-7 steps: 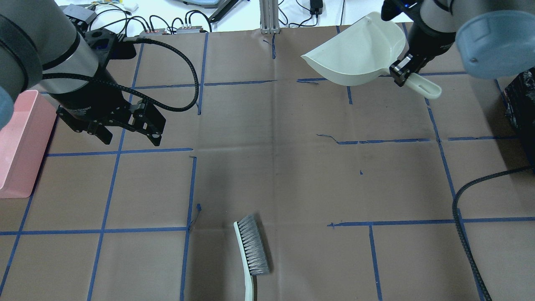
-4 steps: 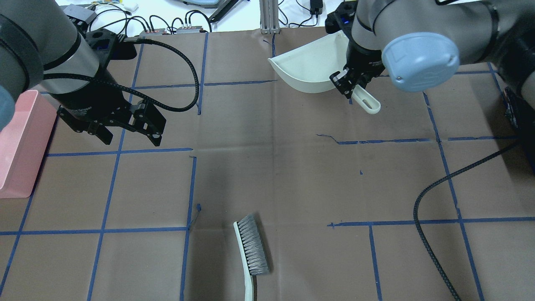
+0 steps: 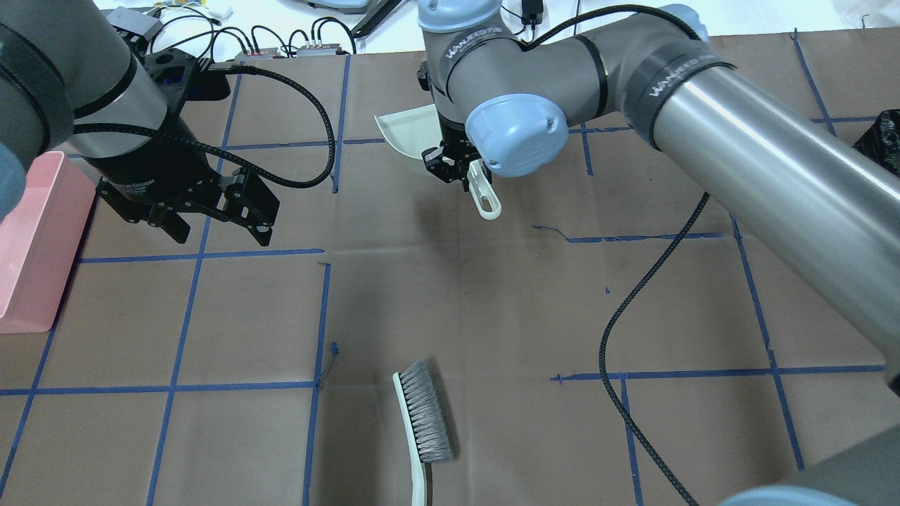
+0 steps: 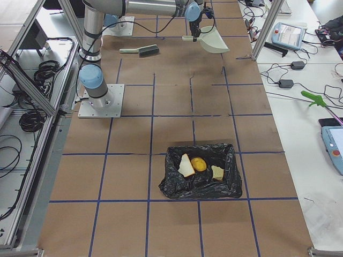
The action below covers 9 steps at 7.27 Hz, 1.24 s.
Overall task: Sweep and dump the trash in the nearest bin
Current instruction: 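Lower the dustpan onto the table and open the right gripper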
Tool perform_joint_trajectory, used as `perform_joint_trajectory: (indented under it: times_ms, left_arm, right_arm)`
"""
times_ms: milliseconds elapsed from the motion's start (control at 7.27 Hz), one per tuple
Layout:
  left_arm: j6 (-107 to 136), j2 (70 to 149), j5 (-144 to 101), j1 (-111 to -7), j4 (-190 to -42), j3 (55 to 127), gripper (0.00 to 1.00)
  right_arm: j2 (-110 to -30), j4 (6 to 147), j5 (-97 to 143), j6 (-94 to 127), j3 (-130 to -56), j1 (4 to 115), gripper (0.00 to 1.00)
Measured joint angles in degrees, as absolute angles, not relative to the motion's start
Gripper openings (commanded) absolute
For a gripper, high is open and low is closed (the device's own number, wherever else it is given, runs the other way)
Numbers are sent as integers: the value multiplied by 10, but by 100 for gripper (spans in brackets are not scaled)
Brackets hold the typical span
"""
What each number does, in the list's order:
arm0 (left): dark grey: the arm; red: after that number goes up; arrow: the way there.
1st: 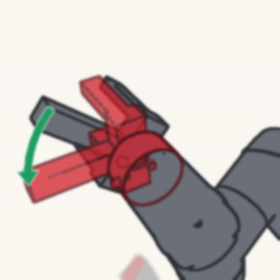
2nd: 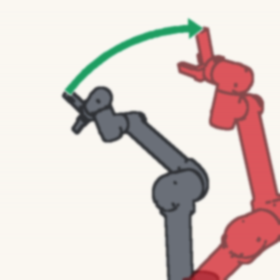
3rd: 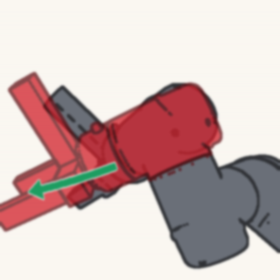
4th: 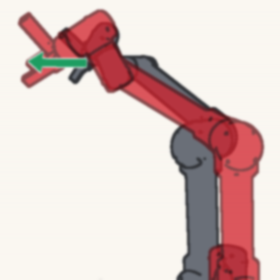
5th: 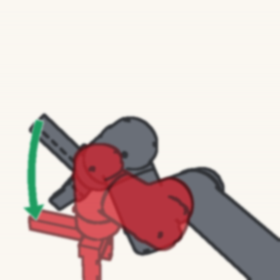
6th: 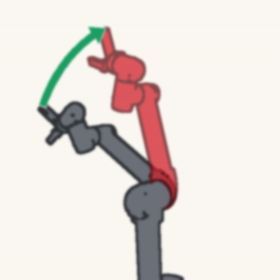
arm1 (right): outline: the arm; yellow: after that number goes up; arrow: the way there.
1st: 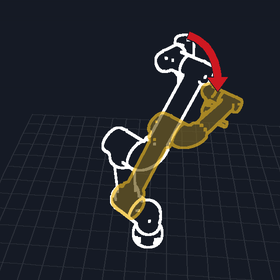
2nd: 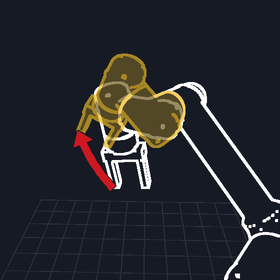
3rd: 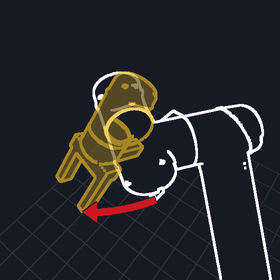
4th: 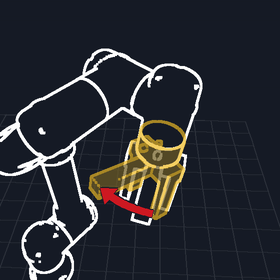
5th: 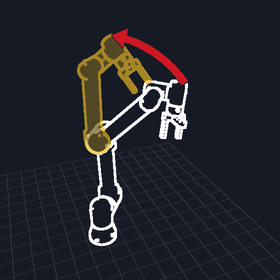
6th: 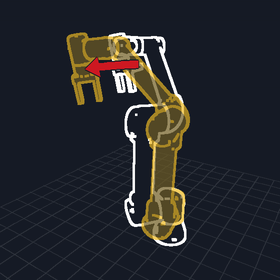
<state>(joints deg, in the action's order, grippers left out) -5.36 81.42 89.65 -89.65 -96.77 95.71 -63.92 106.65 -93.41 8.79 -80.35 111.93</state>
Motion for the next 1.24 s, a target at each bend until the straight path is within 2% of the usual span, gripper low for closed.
perform_joint_trajectory:
  times_ms: [413, 1239]
  left_arm:
    - [-53, 814, 896, -897, -968, 957, 100]
    - [-53, 818, 896, -897, -969, 957, 100]
  right_arm:
    - [-589, 1074, -932, 202, -795, 1130, 0]
    - [-552, 1122, -935, 208, -796, 1142, 1]
